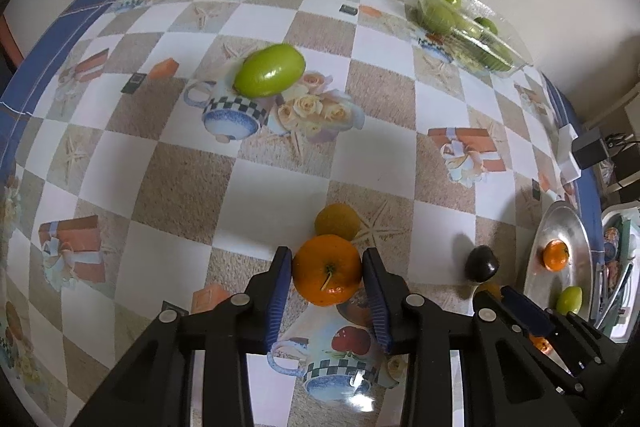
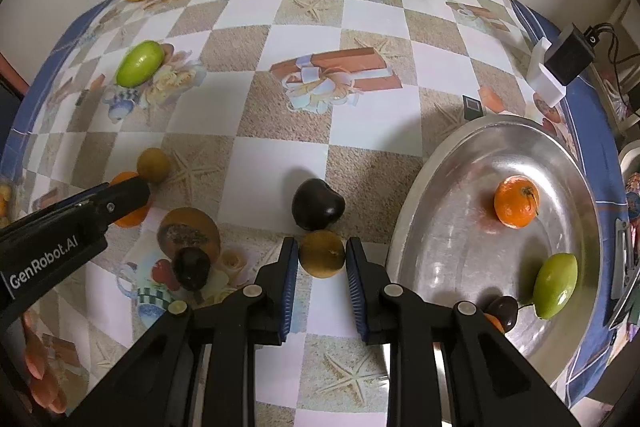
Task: Organize fruits
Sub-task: 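Close the right tool on the brown kiwi while the left tool closes on the orange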
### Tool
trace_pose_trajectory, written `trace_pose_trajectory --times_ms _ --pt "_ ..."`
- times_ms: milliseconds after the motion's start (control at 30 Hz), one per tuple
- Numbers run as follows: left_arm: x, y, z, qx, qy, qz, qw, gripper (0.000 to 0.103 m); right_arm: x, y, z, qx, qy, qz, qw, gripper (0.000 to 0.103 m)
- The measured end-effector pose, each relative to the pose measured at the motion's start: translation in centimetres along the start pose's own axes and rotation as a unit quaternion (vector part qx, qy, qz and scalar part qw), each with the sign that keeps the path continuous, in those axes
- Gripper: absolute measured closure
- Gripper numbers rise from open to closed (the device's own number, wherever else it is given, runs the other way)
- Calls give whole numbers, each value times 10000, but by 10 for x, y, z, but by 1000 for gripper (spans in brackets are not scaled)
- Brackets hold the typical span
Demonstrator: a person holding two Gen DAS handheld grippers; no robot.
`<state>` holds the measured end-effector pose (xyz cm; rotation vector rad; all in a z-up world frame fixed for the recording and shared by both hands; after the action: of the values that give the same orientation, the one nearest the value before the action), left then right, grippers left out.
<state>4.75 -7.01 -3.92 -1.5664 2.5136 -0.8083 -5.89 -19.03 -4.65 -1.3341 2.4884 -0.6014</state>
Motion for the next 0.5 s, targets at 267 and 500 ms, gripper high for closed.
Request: trace_pose_trajectory --times_ms 267,500 --pt "4 -9 -20 302 60 22 9995 64 4 -6 -22 255 -236 166 9993 78" --pt "11 -16 -35 528 124 44 9985 64 10 -11 -43 473 -344 309 9978 78"
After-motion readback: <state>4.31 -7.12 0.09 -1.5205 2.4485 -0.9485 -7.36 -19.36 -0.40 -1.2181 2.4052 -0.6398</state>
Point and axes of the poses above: each gripper's, at about its wrist camera, not at the fingertips, and z roughly the way its jaws point, x to its right, y to its underside, the point moved 1 cm from there along z, roughly the way its jaws point, and after that the axes turned 11 degrees about x, right-handed, at the moved point
